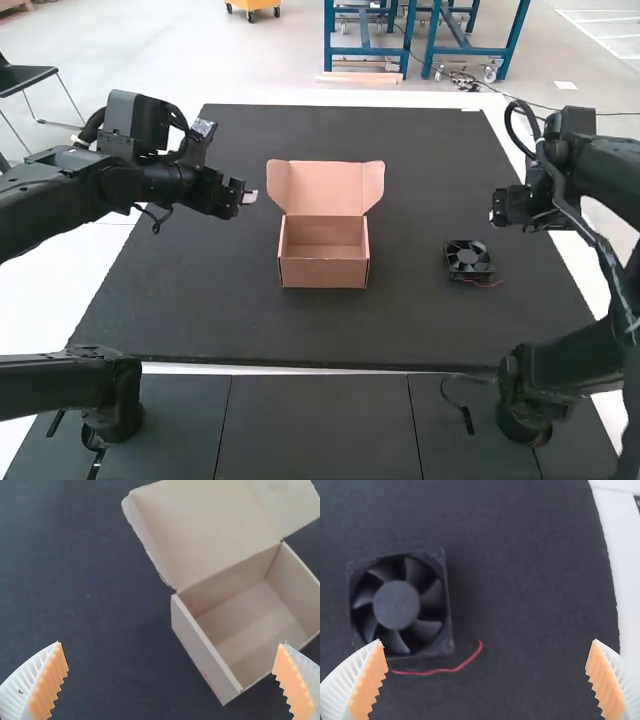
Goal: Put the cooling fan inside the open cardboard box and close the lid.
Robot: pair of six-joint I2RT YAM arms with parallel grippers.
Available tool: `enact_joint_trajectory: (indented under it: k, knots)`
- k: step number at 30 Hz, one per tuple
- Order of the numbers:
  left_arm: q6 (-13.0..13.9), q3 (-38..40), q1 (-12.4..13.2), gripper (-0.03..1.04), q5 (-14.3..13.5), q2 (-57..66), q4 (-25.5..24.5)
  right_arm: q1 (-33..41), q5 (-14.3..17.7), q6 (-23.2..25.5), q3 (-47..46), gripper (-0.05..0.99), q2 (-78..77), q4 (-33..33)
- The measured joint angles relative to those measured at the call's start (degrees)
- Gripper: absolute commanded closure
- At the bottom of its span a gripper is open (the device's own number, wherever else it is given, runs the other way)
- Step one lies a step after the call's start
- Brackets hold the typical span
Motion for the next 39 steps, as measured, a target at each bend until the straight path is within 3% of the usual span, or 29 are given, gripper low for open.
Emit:
enact_joint_trajectory:
  k: [10, 20, 25, 30, 39]
  knots:
    - [1.2, -0.35, 0.0, 0.04, 0.85, 0.0, 1.14, -1.09, -3.3, -3.5, 1.9, 0.03, 9.92, -1.05]
    - [1.16, -2.73, -0.11, 0.04, 2.08, -0.39, 2.14, 0.72, -3.98, -2.49, 2.08, 0.03, 13.35, 4.94]
    - [1.01, -2.73, -0.55, 0.04, 2.78, -0.55, 0.15, 0.81, -3.91, -1.29, 3.15, 0.03, 16.72, 6.54]
    - [-0.61, -0.42, -2.73, 0.04, 4.07, -0.57, -2.47, 0.79, -3.89, -0.33, 5.09, 0.03, 20.52, 6.88]
    - [-2.75, 1.55, -8.41, 0.04, 5.16, -0.66, -2.86, 0.79, -3.65, 0.48, 8.74, 0.03, 25.44, 6.82]
